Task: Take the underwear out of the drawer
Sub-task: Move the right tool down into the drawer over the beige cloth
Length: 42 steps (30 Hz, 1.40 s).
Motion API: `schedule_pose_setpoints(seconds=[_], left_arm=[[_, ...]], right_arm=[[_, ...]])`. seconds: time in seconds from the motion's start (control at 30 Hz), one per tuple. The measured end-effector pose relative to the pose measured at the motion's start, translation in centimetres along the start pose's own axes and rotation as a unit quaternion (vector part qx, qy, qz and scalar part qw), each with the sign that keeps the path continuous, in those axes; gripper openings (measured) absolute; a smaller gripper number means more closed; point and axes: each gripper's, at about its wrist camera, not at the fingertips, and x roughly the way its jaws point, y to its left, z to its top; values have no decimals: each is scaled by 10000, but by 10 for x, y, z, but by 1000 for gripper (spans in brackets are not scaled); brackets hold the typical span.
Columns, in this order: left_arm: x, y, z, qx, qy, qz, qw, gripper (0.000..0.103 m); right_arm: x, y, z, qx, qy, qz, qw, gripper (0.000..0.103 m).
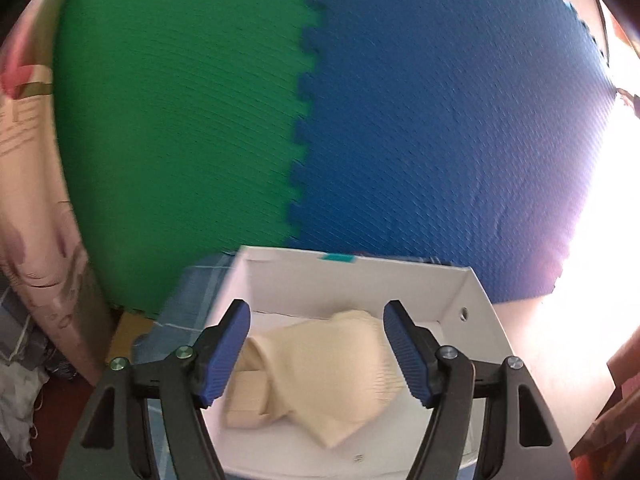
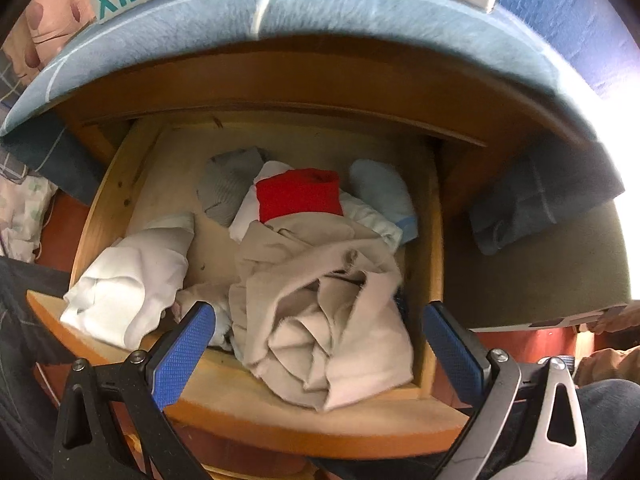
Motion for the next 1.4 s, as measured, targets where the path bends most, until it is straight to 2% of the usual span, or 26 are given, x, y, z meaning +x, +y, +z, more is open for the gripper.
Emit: schedule_pose_setpoints(seconds=[0.07,0.13,0.17,0.3,0.47,0.53,0.6,0.73,0.8,0.9,1.0,1.4], left_arm=[[-14,14,1,-107,-48,-28,9999,74],[-28,30,0,-272,91,-61,9996,84],[-36,37,0,-321,126,48,9994,85],[-81,53,-6,-236,-545,407,9974,88],[-112,71,-23,-421,-874,664,9931,89],[-117,77,-33,-431,-862,734,9926,89],[-117,82,-44,-466,-762,831,9925,89],[-115,88,-59,-526,-604,872,9930,89],[-117,89,-67,-505,-573,945,9926,89],[-121,91,-73,-494,-540,1027,9920,89],[-124,92,-74,-509,-526,1104,9912,89],[-123,95,-68,-427,-412,1270,9901,89]], right_arm=[[7,1,4,19,18,25,10000,102],[16,3,9,11,64,43,10000,102],[20,4,11,0,102,41,9999,102],[38,4,14,32,265,-10,9996,102],[57,9,12,-84,434,90,9990,101],[59,8,11,-19,382,76,9992,90],[62,7,11,19,385,70,9992,50],[65,6,11,47,380,59,9993,37],[63,8,10,37,332,90,9994,26],[59,9,9,44,262,97,9996,17],[55,9,9,80,184,86,9998,13],[10,11,13,80,-150,166,9997,11]])
